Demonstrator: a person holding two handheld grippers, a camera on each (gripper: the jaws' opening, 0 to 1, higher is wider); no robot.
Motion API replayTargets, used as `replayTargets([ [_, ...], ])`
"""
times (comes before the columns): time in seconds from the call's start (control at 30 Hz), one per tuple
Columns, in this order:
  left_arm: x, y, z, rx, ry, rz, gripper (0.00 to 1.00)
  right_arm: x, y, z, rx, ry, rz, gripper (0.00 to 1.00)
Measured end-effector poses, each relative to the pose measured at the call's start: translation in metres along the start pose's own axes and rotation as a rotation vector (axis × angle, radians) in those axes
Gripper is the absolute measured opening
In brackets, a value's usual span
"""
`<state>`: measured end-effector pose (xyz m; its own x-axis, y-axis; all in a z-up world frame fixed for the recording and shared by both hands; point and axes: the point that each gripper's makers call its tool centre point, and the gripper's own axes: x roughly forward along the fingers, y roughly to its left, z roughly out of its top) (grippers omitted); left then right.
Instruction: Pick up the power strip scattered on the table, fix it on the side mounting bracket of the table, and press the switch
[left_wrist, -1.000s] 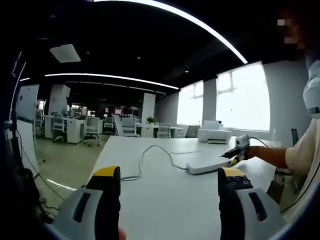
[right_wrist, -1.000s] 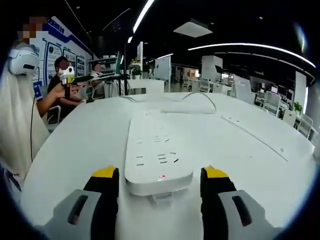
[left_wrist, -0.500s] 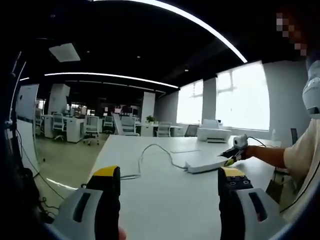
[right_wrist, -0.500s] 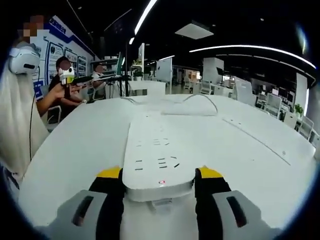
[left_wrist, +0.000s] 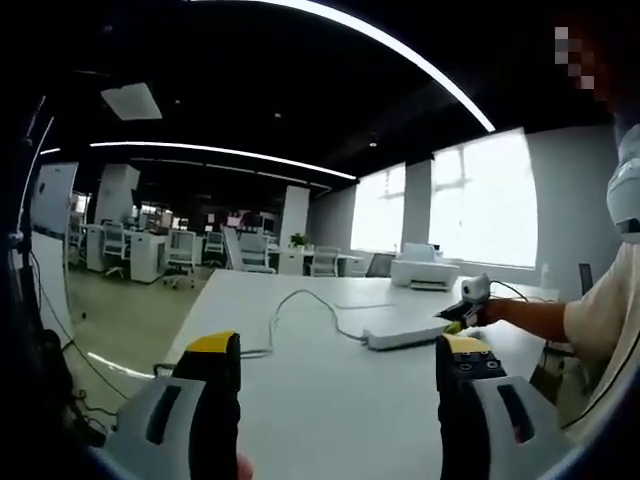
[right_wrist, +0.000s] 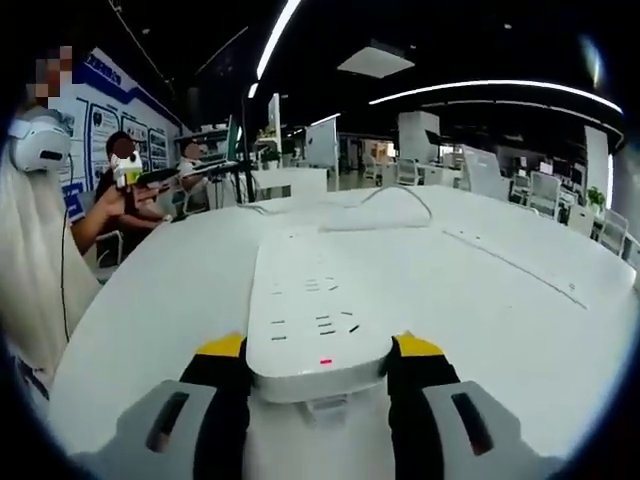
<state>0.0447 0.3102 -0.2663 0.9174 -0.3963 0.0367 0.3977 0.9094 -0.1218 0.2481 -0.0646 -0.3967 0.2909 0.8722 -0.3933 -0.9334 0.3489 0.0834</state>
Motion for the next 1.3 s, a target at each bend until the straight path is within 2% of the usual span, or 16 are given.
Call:
replayTargets([
  [0.23,0.001,-0.004,-0.001,-0.037,-0.011,-0.002,0.83,0.000,0.002,0.000,0.150,-0.004,-0.002,0.50],
  [0.8,0.020,-0.009,-0.006,-0.093,-0.005,-0.028,0.84,0.001,0.006,0.004,0.329,-0.001,0.011,0.50],
  [0.9,0.027,-0.010,-0.015,-0.128,0.031,-0.031,0.83,0.001,0.008,0.004,0.339,0.006,0.009,0.50],
  [1.1,0.041,-0.013,-0.027,-0.207,0.056,-0.050,0.84,0.003,0.012,0.005,0.375,0.026,0.002,0.49],
  [1.2,0.047,-0.010,-0.037,-0.215,0.100,-0.029,0.83,0.003,0.013,0.006,0.396,0.022,0.000,0.49],
  [1.3,0.050,-0.006,-0.039,-0.200,0.100,-0.014,0.83,0.004,0.013,0.006,0.408,0.023,0.000,0.49],
])
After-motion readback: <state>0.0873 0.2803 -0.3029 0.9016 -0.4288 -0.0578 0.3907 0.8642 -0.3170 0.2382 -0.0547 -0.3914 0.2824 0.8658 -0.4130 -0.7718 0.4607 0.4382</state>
